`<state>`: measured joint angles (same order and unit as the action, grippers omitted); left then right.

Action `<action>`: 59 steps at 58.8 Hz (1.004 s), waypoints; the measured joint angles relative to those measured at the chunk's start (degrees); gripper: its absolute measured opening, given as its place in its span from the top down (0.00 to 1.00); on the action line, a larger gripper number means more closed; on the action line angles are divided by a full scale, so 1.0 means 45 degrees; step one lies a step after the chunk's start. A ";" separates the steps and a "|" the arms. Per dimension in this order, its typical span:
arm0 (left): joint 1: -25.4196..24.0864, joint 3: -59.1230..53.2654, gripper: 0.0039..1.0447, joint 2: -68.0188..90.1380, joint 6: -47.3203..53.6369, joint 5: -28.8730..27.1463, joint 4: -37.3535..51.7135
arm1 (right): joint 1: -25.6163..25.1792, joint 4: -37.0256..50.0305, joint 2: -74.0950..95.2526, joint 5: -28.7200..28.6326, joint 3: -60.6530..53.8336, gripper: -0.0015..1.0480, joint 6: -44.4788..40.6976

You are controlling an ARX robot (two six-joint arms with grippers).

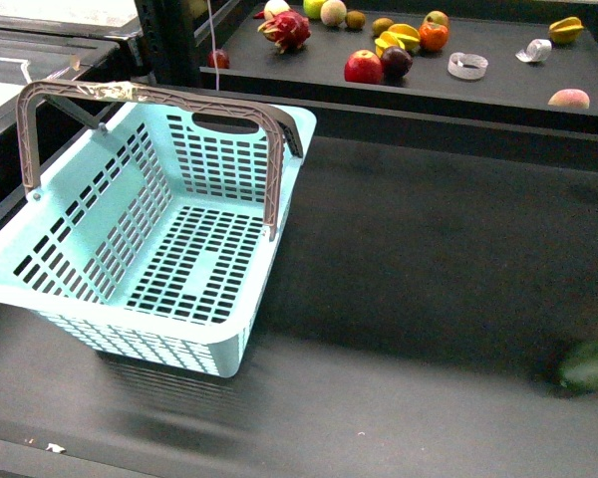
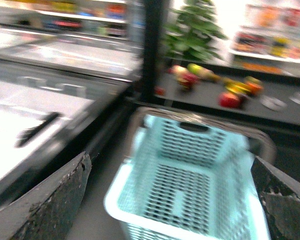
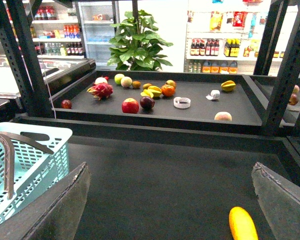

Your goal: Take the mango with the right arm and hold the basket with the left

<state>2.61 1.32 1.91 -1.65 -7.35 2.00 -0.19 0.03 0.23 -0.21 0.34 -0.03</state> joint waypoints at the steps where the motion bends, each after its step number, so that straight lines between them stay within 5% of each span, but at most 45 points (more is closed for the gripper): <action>1: 0.0238 0.0000 0.08 0.0185 -0.0083 -0.0908 0.0214 | 0.0000 0.0000 -0.0005 -0.0010 0.0000 0.08 -0.0005; 5: 0.1724 0.0010 0.08 0.2195 -0.1103 -0.5411 0.1991 | 0.0005 0.0000 -0.0005 0.0015 0.0000 0.08 -0.0005; 9: 0.1787 0.0024 0.08 0.4857 -0.1953 -0.7392 0.3915 | 0.0005 0.0000 -0.0005 -0.0005 0.0000 0.08 -0.0005; 22: -0.0029 0.2137 0.08 1.4571 -0.5270 -0.4614 0.9559 | 0.0005 0.0000 -0.0005 -0.0005 0.0000 0.08 -0.0005; 38: 0.1384 0.6708 0.08 2.0842 -1.0044 -0.3133 0.8791 | 0.0005 0.0000 -0.0005 0.0000 0.0000 0.08 0.0000; 59: 0.2803 1.1429 0.08 2.5179 -1.2361 -0.2433 0.7417 | 0.0005 0.0000 -0.0005 -0.0005 0.0000 0.08 -0.0005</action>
<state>15.22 52.75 115.22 -57.28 -18.31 35.38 -0.16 0.03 0.21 -0.23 0.34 -0.05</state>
